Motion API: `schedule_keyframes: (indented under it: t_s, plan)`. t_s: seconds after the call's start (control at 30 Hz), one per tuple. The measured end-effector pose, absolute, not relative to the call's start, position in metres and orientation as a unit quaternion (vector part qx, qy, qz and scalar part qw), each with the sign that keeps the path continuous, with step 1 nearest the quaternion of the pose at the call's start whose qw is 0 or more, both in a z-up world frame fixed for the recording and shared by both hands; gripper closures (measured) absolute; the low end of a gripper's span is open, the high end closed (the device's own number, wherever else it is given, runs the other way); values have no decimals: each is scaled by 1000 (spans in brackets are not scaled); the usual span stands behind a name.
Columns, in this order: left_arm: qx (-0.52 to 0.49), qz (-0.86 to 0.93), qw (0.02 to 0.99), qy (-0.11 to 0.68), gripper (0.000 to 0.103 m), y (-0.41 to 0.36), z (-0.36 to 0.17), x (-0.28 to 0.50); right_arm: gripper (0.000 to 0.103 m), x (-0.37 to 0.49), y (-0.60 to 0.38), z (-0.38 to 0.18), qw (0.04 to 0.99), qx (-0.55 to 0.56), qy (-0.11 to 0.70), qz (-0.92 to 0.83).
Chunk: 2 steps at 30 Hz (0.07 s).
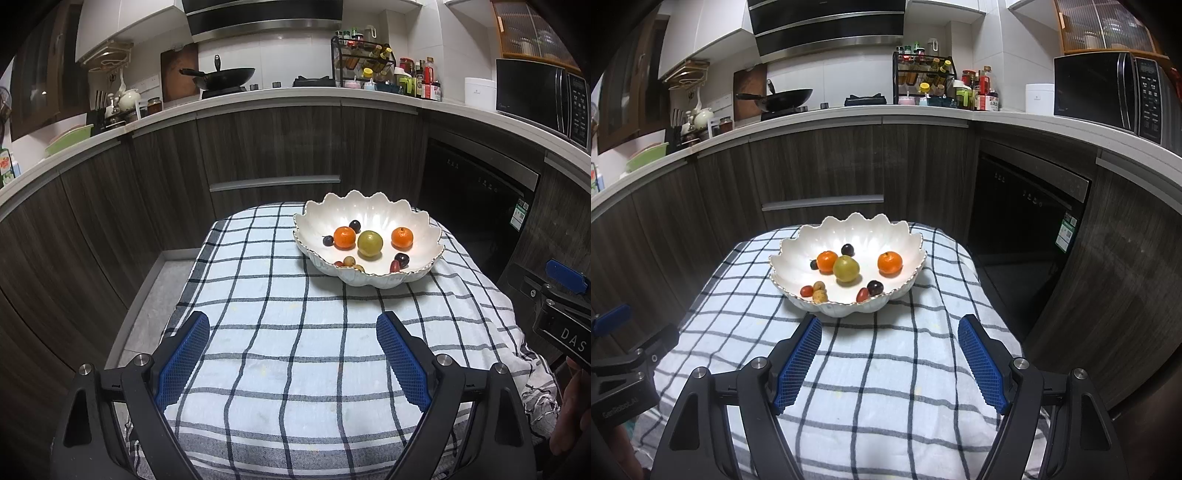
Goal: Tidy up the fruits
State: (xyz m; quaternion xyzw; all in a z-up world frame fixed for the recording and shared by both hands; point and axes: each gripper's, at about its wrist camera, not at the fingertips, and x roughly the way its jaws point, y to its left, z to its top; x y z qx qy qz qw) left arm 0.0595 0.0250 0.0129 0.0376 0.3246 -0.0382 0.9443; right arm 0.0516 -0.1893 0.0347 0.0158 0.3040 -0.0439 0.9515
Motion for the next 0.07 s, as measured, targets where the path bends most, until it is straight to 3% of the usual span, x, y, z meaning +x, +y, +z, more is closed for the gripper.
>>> schedule_keyframes:
  t_s: [0.07]
  plan:
    - [38,-38,944,325,10,25,13,59,26,51,-189,35,952,16,304,-45]
